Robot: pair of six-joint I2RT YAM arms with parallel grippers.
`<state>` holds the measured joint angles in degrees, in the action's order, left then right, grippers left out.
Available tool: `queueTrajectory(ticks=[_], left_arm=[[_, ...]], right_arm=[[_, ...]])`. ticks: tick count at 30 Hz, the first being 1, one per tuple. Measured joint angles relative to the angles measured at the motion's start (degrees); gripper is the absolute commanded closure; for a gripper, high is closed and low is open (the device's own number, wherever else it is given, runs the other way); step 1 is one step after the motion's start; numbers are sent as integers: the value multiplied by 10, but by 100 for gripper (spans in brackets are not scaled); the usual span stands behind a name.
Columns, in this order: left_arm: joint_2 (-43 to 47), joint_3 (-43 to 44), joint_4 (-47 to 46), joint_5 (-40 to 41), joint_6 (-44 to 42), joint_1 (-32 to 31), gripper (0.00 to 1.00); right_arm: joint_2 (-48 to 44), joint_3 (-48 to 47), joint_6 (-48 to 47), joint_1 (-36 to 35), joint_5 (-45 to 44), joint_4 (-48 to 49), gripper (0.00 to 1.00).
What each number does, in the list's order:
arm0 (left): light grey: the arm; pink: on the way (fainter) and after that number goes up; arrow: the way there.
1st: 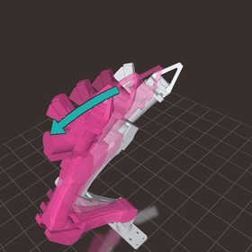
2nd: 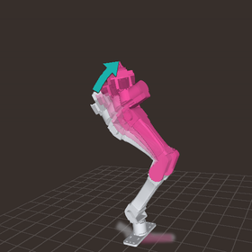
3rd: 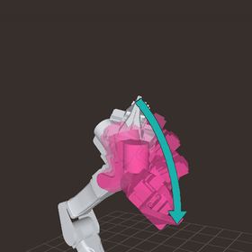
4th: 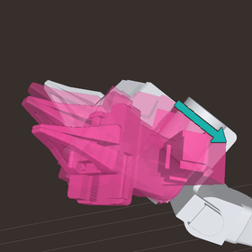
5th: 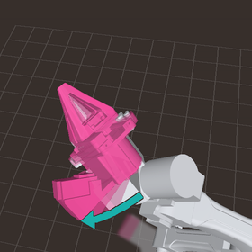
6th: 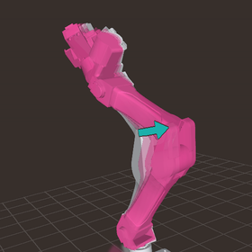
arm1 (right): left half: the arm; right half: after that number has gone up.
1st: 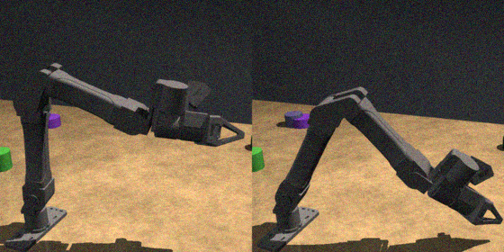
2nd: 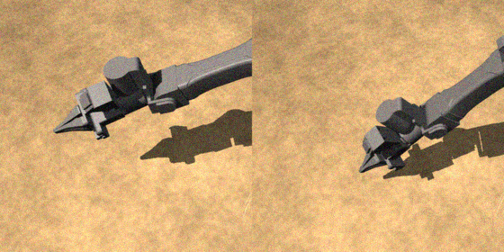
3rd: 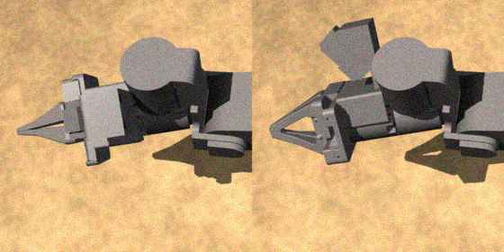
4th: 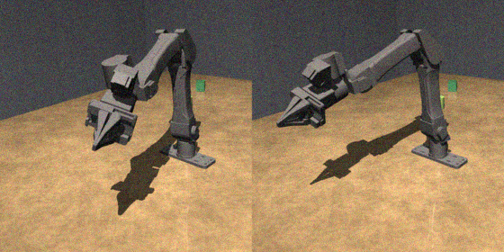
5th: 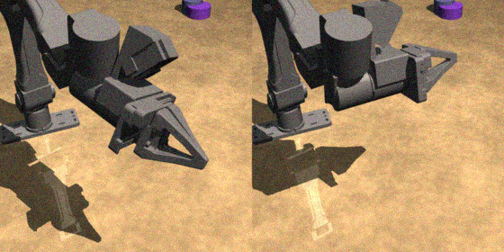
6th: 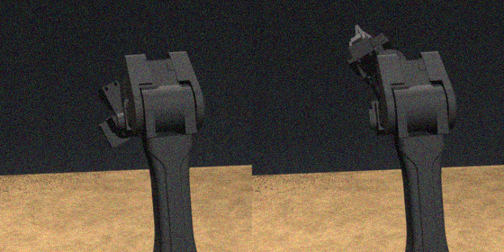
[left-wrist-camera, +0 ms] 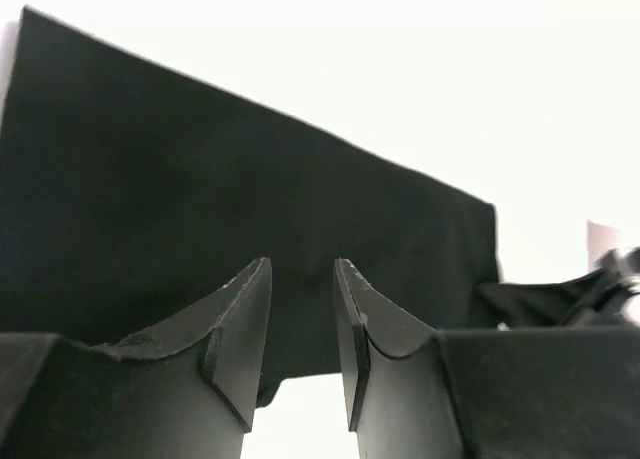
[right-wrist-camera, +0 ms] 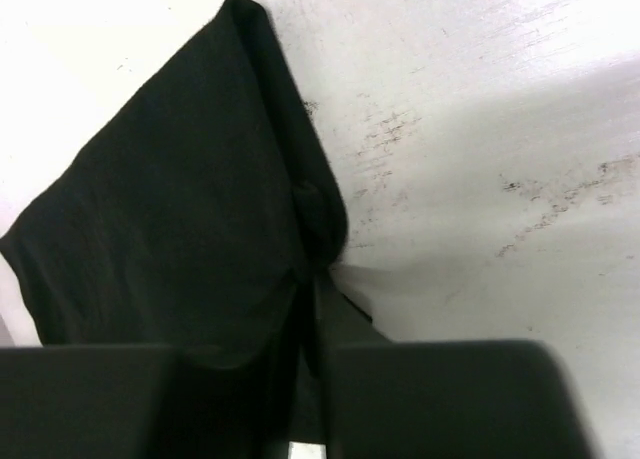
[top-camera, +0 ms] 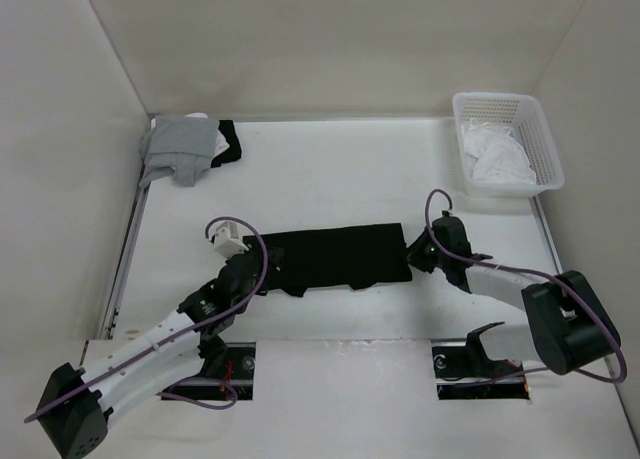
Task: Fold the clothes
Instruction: Fold the tank top
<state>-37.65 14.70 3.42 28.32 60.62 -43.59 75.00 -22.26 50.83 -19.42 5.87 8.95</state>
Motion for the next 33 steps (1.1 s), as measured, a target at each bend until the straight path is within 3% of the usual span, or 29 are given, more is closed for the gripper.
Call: queueTrajectory(ticks=[4,9,14,19,25,26,30,33], left_arm=[[5,0,-29,2,-12,2,70],[-14,5,-52,-1,-33,5,70],[-16,34,-51,-12,-74,52,68],[19,51,-50,-47,-92,123,68],[64,53,-23,-97,-104,208,68],[74,54,-17,-106,-106,224,68],[109,58,7,-135,-112,279,64],[125,65,19,-154,-114,312,63]], right_arm=[[-38,23,14,7,-2,4,100],[-201,18,14,-8,-35,-73,100],[-216,-90,1,-130,-104,-171,100],[-60,-264,-19,-286,-170,-220,98],[199,-494,-43,-389,-192,-250,96],[239,-529,-45,-400,-192,-254,93],[377,-653,-45,-434,-188,-266,61],[414,-673,-42,-450,-184,-270,54]])
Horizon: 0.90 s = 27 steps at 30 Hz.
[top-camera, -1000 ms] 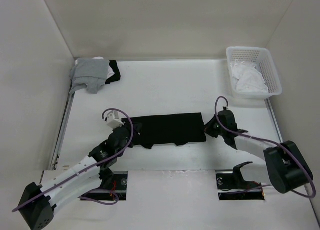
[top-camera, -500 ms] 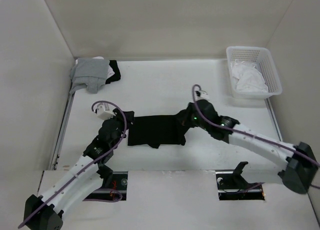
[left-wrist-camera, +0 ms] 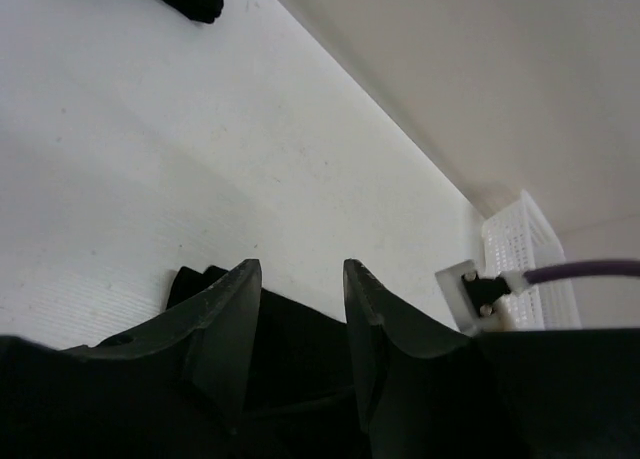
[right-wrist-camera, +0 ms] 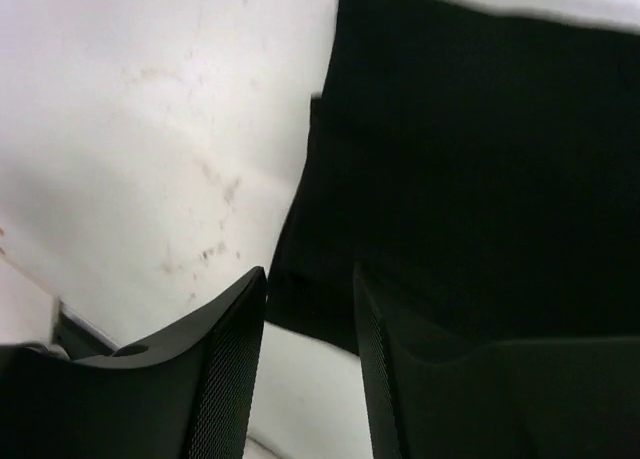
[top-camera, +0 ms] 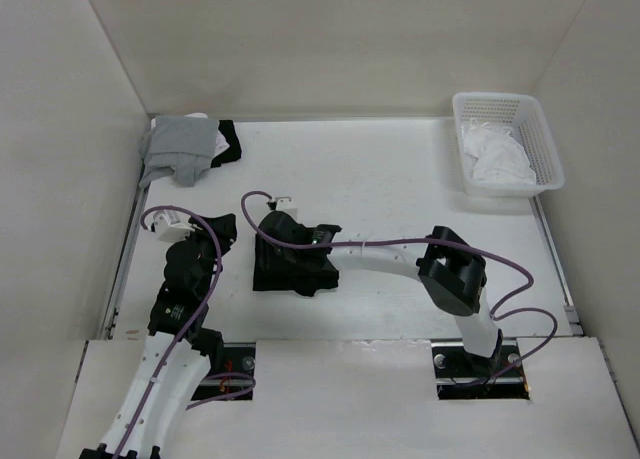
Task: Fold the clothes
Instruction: Fold the tank top
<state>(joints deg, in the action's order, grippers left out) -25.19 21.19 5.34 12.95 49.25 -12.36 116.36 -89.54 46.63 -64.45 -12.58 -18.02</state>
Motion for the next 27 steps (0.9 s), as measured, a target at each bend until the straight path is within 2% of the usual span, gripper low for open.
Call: queueTrajectory(ticks=[4,6,9,10,13,15,17,21,24,27], left_arm=[[-8,1,5,-18,1,11,62],[-26,1,4,-23,2,3,61],[-73,1,-11,-26,9,-32,60],[-95,1,-24,-25,12,-53,61],[-166,1,-63,-17,20,-128,62],[-196,-7,-76,-7,23,-168,59],[-186,-30,-76,6,24,-182,48],[-87,-73,-30,40,35,-173,36],[-25,-83,7,54,44,-160,35],[-8,-83,40,61,49,-148,34]], right_arm=[[-53,72,0,-12,6,26,56],[-117,136,1,-11,6,38,69],[-211,213,3,1,7,68,97],[-234,231,6,10,8,80,100],[-263,276,8,40,7,120,100],[-270,317,8,54,2,139,95],[-283,371,7,56,-3,152,85],[-351,477,1,55,-4,157,64],[-423,531,-4,63,-7,164,53],[-483,562,-7,75,-11,176,47]])
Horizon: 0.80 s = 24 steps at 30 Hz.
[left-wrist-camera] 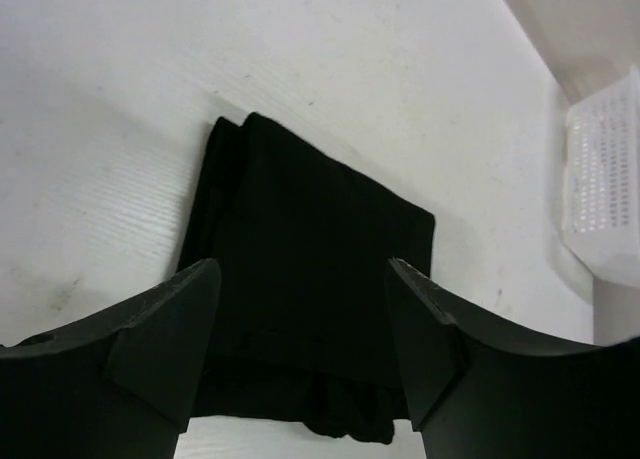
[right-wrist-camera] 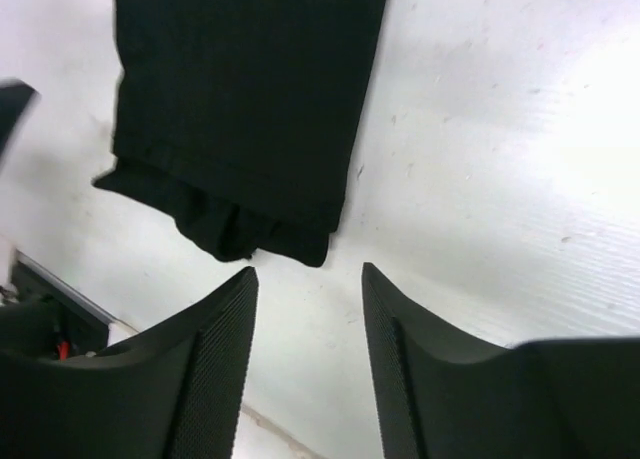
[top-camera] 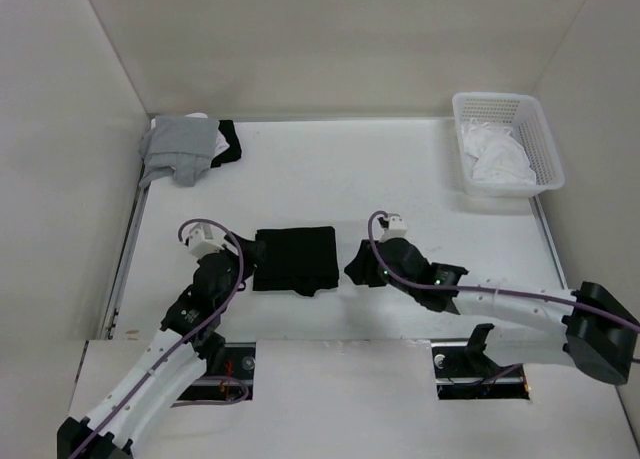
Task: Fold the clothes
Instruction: Fold the tank top
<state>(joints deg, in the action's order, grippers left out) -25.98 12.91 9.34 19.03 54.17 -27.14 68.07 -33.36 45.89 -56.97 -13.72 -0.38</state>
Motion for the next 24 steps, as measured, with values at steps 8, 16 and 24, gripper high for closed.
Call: queueTrajectory(ticks=[8,16,24], left_arm=[[-19,21,88,-8,-5,33,28],[-7,131,144,19,-48,88,22],[-71,155,133,19,-62,137,24]], right_arm=[[-106,72,-8,12,-23,13,40],[-206,130,-11,49,-43,12,39],[-283,170,-11,72,-77,9,38]])
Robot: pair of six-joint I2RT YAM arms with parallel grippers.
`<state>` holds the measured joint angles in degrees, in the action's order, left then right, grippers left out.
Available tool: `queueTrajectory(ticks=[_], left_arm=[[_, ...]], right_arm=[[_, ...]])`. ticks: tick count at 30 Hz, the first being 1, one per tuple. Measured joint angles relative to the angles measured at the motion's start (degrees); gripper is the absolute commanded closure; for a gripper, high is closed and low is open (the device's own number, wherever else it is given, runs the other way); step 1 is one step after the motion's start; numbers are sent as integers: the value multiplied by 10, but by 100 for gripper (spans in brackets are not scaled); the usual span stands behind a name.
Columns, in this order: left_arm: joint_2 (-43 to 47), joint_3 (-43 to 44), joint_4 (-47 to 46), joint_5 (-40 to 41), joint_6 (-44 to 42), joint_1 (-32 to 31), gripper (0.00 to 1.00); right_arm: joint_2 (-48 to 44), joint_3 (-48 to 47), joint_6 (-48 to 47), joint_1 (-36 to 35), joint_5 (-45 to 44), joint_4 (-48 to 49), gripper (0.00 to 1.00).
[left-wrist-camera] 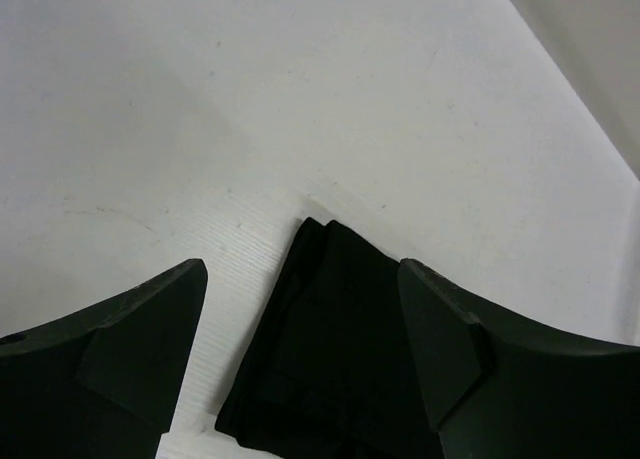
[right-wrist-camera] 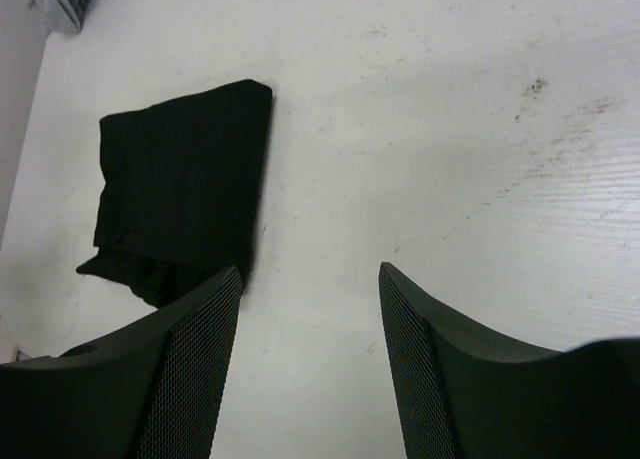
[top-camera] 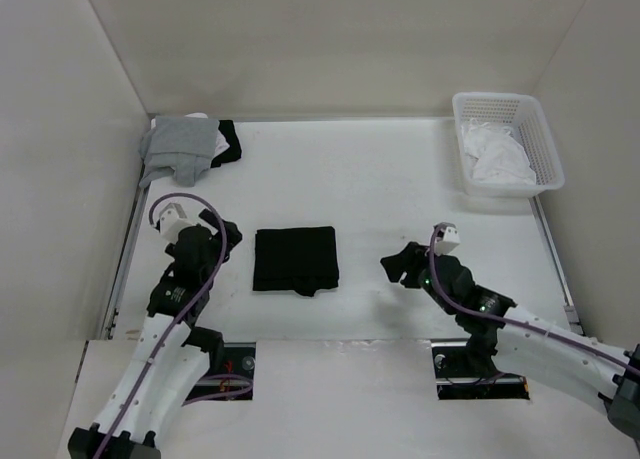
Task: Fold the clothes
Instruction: Fold the tank top
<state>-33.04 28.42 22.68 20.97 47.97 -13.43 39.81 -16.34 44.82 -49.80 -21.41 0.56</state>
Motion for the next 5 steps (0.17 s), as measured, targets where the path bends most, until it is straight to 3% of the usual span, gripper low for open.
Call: queueTrajectory(ticks=[5], left_arm=[[-5,-19,-2,-19,-1,24,23]], right_arm=[[1,3,1,1,-7,2,38]])
